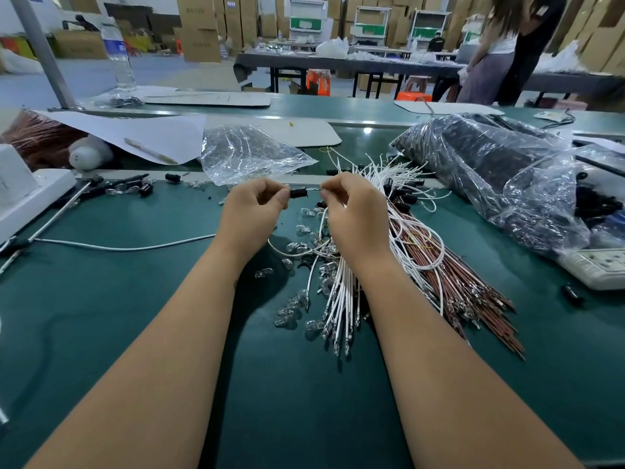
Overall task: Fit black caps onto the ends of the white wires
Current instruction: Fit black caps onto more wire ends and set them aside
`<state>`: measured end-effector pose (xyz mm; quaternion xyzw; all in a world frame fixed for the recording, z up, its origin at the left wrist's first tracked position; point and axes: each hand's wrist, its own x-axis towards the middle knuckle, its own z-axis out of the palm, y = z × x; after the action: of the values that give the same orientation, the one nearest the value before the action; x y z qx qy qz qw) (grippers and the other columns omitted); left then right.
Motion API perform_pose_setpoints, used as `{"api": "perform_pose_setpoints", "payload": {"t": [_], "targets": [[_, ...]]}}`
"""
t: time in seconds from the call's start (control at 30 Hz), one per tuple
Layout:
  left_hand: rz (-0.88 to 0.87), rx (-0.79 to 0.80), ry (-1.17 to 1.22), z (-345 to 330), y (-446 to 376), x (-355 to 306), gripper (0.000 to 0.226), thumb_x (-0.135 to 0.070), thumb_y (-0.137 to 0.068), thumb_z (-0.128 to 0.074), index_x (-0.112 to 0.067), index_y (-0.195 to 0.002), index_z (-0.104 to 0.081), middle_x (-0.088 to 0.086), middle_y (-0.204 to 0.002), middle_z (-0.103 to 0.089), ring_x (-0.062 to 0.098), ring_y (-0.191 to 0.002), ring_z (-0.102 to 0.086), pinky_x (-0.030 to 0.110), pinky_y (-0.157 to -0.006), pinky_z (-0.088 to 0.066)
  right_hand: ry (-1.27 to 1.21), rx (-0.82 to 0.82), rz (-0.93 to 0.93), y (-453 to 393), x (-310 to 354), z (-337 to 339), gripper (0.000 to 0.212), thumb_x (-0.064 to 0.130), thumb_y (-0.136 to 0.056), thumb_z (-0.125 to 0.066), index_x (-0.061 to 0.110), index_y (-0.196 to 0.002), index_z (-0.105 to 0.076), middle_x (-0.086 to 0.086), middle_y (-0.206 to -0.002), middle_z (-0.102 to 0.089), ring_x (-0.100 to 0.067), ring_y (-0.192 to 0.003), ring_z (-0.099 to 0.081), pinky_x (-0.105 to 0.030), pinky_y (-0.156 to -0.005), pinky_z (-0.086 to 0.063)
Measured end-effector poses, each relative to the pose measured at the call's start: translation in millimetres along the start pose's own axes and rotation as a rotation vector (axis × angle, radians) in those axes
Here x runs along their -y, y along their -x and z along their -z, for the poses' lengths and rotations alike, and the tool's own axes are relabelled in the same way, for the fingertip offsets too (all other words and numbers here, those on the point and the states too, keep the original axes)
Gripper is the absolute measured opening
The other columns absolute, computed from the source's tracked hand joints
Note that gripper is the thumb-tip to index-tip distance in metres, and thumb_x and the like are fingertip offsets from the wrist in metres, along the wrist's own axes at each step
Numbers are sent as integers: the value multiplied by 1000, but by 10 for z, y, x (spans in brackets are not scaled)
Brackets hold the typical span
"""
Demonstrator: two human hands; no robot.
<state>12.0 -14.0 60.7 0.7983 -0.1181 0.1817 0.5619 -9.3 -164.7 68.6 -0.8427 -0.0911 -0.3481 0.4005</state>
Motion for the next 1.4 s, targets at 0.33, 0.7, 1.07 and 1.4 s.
{"api": "perform_pose_setpoints", "payload": {"t": [0.33, 0.7, 1.07, 1.4], "targets": [[-8, 11, 48, 2, 18, -32, 10, -12, -93, -62, -18, -86, -64, -2, -71, -64, 14, -68, -55, 15, -60, -45, -224, -64, -119, -3, 21, -8, 10, 12, -90, -65, 20, -83, -67, 16, -71, -61, -1, -67, -57, -14, -65, -46], [-35, 24, 45, -31, 82, -110, 6, -9, -89, -66, -13, -85, -68, -3, -65, -64, -1, -52, -52, 12, -54, -42, -239, 27, -139, 16, 26, -7, 12, 10, -89, -66, 18, -81, -66, 10, -71, -62, -9, -69, -59, -26, -68, -52], [14, 40, 187, -7, 69, -172, 5, -14, -82, -75, -15, -78, -73, 23, -76, -70, 19, -68, -59, 30, -70, -47, -467, 210, -248, -9, 85, -14, 10, 10, -92, -62, 16, -85, -64, -5, -73, -64, -10, -62, -59, -29, -62, -54], [18, 49, 231, -87, 94, -203, 3, -15, -83, -73, -17, -81, -73, 29, -70, -63, 18, -61, -49, 27, -61, -39, -481, 279, -382, -65, 80, 106, 6, 14, -95, -60, 14, -89, -64, -5, -74, -64, -9, -56, -59, -26, -60, -53]]}}
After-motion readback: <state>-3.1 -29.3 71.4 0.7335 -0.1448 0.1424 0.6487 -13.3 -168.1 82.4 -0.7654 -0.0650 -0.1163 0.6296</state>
